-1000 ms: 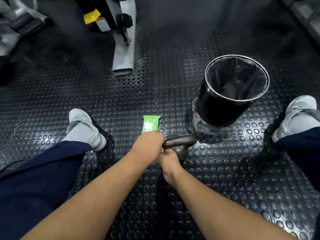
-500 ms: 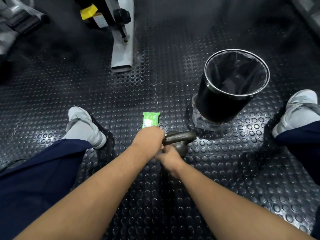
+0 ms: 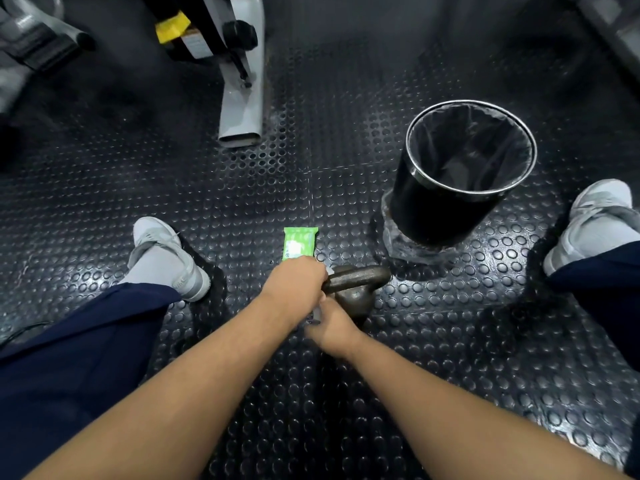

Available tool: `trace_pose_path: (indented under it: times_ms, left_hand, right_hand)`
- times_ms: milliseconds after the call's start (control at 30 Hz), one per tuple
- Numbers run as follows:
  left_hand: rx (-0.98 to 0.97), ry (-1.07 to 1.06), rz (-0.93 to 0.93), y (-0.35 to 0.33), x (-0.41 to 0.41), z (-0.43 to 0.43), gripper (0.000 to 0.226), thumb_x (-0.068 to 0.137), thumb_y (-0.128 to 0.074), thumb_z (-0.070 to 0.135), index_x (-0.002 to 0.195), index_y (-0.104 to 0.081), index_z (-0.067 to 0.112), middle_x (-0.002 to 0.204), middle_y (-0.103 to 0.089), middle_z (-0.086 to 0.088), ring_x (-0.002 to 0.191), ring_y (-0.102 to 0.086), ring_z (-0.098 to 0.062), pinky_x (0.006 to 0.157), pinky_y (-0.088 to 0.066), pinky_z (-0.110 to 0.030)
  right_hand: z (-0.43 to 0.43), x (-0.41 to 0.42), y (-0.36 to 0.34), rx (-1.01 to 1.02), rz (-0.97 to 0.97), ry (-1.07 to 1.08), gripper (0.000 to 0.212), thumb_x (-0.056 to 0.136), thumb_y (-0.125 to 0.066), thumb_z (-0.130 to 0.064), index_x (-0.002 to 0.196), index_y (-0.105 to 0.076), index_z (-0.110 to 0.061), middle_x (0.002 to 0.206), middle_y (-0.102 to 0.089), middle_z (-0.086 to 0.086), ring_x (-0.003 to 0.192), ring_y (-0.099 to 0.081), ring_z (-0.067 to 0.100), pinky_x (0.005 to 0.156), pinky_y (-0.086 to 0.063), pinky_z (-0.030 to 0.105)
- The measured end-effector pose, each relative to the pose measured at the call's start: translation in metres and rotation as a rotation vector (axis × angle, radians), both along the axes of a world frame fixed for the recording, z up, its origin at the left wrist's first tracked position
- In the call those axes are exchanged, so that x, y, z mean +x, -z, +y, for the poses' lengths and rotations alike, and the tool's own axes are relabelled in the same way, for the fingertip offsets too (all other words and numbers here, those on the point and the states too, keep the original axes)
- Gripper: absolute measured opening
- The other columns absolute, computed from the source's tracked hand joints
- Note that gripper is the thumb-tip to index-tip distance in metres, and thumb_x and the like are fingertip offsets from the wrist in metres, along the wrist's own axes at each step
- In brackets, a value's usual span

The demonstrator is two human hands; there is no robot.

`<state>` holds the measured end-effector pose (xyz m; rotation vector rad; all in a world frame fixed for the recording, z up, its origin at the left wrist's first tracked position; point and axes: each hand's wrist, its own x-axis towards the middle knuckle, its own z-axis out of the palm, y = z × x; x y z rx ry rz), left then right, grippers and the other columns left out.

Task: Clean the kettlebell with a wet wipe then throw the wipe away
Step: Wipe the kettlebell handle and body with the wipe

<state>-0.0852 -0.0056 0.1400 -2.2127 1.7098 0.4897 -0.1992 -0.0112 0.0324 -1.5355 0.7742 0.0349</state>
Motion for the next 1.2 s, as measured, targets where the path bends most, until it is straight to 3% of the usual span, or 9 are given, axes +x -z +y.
trace_pose_path:
  times_ms: [133,200,367,567,700,833,933,1100,1200]
  left_hand:
    - [-0.007,-0.02,0.009,0.002,-0.003,0.0,0.015,0.094,-0.066,0.021,0.106,-0.073,0.013,0.094,-0.062,-0.004,0.082,-0.062,-0.025,0.072,-0.048,-0.034]
    - [-0.022,-0.034,0.012,0.004,-0.001,0.002,0.014,0.093,-0.065,0.016,0.105,-0.073,0.016,0.092,-0.061,-0.002,0.076,-0.058,-0.022,0.071,-0.051,-0.033]
    - [-0.003,-0.036,0.021,0.005,-0.003,0.0,0.014,0.094,-0.068,0.022,0.106,-0.073,0.017,0.093,-0.061,-0.002,0.077,-0.059,-0.022,0.071,-0.052,-0.033]
    - [-0.01,-0.027,0.0,0.009,-0.004,0.001,0.017,0.093,-0.066,0.024,0.106,-0.071,0.014,0.091,-0.055,-0.003,0.078,-0.057,-0.024,0.075,-0.056,-0.037]
    - [-0.003,-0.018,-0.012,0.009,-0.004,-0.002,0.018,0.091,-0.069,0.022,0.106,-0.072,0.012,0.09,-0.055,-0.003,0.084,-0.063,-0.027,0.073,-0.052,-0.036]
    - [0.008,-0.041,-0.004,0.01,-0.002,-0.002,0.021,0.088,-0.071,0.025,0.104,-0.072,0.012,0.091,-0.056,-0.003,0.08,-0.059,-0.026,0.072,-0.051,-0.036]
    - [-0.004,-0.037,0.002,0.011,-0.002,-0.001,0.023,0.091,-0.07,0.028,0.108,-0.073,0.013,0.093,-0.059,-0.004,0.088,-0.066,-0.028,0.074,-0.052,-0.036]
    - [-0.034,-0.019,0.0,0.011,-0.002,0.004,0.023,0.095,-0.067,0.03,0.109,-0.072,0.013,0.101,-0.064,-0.006,0.092,-0.067,-0.028,0.079,-0.055,-0.037]
    - [-0.026,-0.022,-0.014,0.01,-0.003,0.004,0.024,0.095,-0.067,0.031,0.113,-0.072,0.015,0.104,-0.065,-0.006,0.094,-0.068,-0.027,0.081,-0.056,-0.038]
  right_hand:
    - [-0.008,-0.007,-0.018,0.466,-0.031,0.359,0.011,0.079,-0.06,-0.004,0.081,-0.064,-0.014,0.076,-0.059,0.006,0.075,-0.056,0.021,0.07,-0.047,0.034]
    - [-0.021,-0.012,-0.018,0.597,-0.038,0.458,0.034,0.087,-0.043,0.02,0.078,-0.063,-0.006,0.072,-0.06,0.008,0.068,-0.059,0.019,0.069,-0.052,0.034]
    - [-0.033,-0.009,-0.002,0.248,0.104,0.412,0.018,0.09,-0.073,-0.002,0.106,-0.079,-0.009,0.092,-0.079,0.006,0.085,-0.073,0.022,0.081,-0.062,0.038]
    - [-0.01,-0.002,0.006,-0.329,0.262,0.139,0.016,0.096,-0.061,-0.015,0.101,-0.074,-0.007,0.1,-0.077,0.015,0.096,-0.071,0.031,0.077,-0.045,0.026]
    - [0.005,0.017,0.016,-0.183,0.259,0.048,0.023,0.101,-0.055,-0.019,0.118,-0.066,-0.011,0.117,-0.071,0.014,0.1,-0.066,0.03,0.09,-0.052,0.03]
    - [0.006,0.021,0.009,0.224,0.135,0.251,0.022,0.102,-0.044,0.002,0.092,-0.056,-0.013,0.08,-0.065,0.009,0.064,-0.056,0.017,0.055,-0.056,0.029]
    - [0.008,0.0,0.004,0.338,0.02,0.266,0.021,0.096,-0.058,0.007,0.103,-0.058,-0.013,0.089,-0.07,0.006,0.066,-0.067,0.01,0.059,-0.055,0.028]
    - [-0.013,-0.001,0.008,-0.158,0.178,-0.013,0.011,0.098,-0.06,-0.009,0.108,-0.063,-0.012,0.099,-0.072,0.009,0.088,-0.069,0.023,0.084,-0.054,0.036]
    - [-0.002,0.011,-0.006,0.1,0.136,0.126,0.012,0.098,-0.058,-0.006,0.093,-0.063,-0.017,0.09,-0.069,0.011,0.08,-0.067,0.021,0.076,-0.055,0.034]
